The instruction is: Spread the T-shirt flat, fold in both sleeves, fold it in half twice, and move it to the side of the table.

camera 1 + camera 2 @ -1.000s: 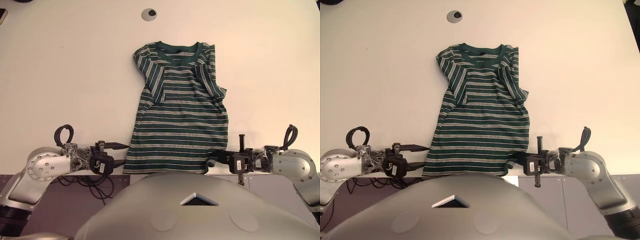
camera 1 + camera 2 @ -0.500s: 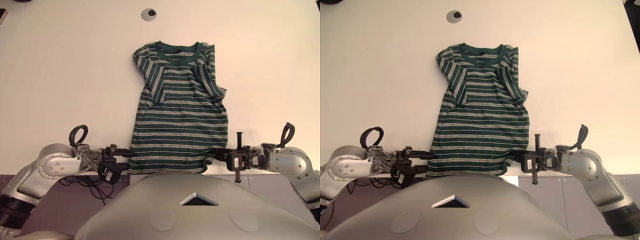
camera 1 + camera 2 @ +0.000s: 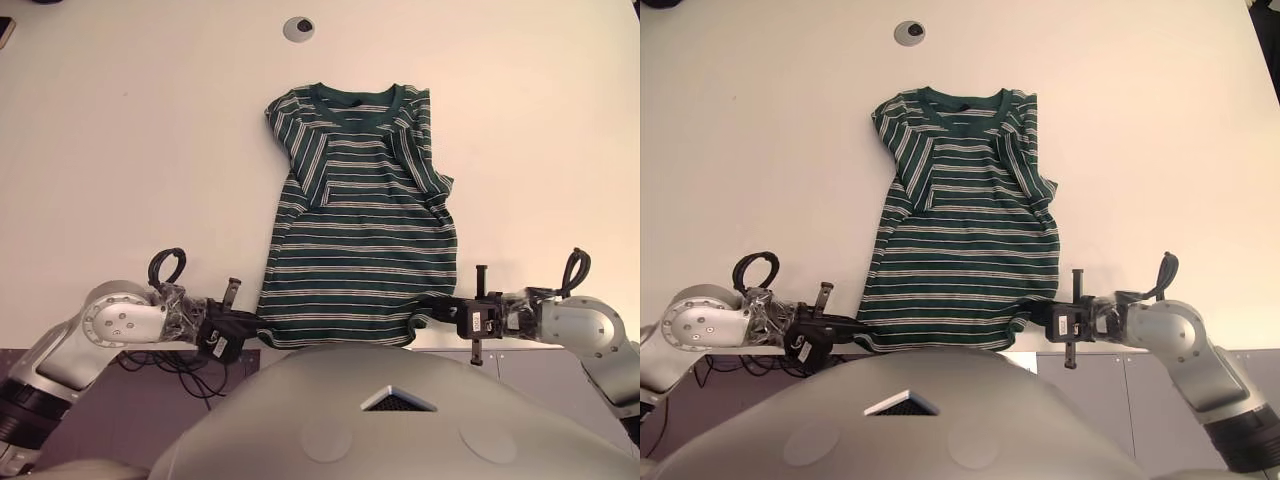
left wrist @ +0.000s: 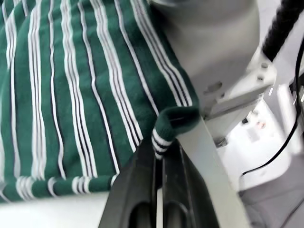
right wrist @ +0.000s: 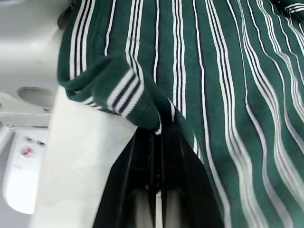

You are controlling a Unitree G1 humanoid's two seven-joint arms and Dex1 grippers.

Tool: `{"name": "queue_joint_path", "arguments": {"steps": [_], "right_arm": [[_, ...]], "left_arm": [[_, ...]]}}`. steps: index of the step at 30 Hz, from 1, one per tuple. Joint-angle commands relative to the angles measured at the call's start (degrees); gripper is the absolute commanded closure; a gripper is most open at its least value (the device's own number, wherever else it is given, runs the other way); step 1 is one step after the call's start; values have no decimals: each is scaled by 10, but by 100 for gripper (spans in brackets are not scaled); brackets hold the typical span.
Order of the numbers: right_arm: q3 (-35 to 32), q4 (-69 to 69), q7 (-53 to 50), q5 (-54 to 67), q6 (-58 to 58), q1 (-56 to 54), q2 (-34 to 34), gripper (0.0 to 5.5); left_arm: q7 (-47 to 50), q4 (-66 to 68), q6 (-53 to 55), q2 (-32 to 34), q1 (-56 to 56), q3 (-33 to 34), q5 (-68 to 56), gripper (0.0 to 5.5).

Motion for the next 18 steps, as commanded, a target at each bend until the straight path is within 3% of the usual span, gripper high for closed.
{"name": "queue_joint_path", "arguments": {"steps": [1,8,18], "right_arm": [[-35,-24,43,67,40,47,-36,550],[-71,-77,96,128,49,86,-47,550],[-109,-124,83,249,104,12,-1,550]], "left_arm": [[-43,-7,54,39,54,46,-106,548],[-99,-65,40,37,175,166,-234,548],[-107,-145,78,-17,184,236,-311,548]]}}
